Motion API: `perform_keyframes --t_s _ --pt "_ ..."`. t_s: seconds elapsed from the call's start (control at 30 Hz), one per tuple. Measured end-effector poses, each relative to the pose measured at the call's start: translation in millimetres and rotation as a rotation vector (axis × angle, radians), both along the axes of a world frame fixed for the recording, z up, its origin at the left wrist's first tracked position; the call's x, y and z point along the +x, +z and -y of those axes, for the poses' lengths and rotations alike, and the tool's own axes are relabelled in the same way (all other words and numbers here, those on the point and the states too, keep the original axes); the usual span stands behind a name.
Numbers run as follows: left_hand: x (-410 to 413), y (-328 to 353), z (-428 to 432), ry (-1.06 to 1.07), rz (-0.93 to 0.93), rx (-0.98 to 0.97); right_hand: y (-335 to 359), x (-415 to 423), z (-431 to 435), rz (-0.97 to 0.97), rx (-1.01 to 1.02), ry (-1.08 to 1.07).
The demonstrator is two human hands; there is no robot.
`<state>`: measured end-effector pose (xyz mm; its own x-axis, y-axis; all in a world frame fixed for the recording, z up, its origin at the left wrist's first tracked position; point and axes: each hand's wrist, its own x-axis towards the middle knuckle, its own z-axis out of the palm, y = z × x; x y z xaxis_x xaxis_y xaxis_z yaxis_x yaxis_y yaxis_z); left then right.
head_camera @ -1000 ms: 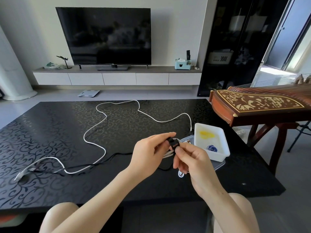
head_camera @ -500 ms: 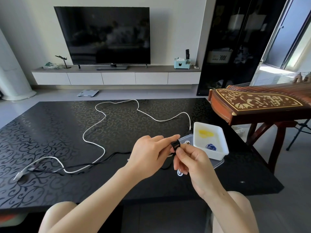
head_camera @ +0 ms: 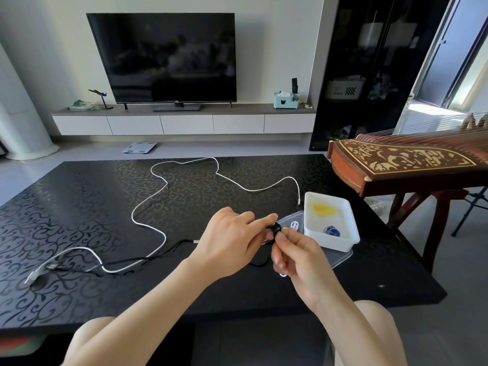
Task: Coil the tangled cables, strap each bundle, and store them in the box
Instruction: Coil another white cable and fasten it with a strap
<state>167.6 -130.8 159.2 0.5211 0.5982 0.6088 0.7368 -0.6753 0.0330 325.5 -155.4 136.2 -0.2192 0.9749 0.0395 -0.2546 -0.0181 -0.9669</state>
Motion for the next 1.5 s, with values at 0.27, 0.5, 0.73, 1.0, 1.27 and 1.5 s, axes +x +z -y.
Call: perform_keyframes --t_s 0.27,0.5,0.73,1.0,1.27,1.5 --pt "0 0 -4 0.008 -0.039 -0.019 -14 1 -6 -0.268 -0.089 0.076" --pt "-3 -4 -6 0.025 -0.033 -0.029 -15 -2 -9 -0.136 -0.088 0.026" --pt "-3 -6 -5 0.036 0.063 -0.077 -10 -4 -11 -0.013 -0.006 -0.020" --pt "-4 -9 0 0.023 0.039 -0.126 -8 -11 -6 0.168 0.037 -0.128" --pt "-5 -10 4 0.059 0.145 -0.324 -5 -13 -7 0.234 -0.016 -0.214" --pt "-6 -8 2 0.063 0.091 -0.316 -8 -15 -6 0.219 -0.029 -0.232"
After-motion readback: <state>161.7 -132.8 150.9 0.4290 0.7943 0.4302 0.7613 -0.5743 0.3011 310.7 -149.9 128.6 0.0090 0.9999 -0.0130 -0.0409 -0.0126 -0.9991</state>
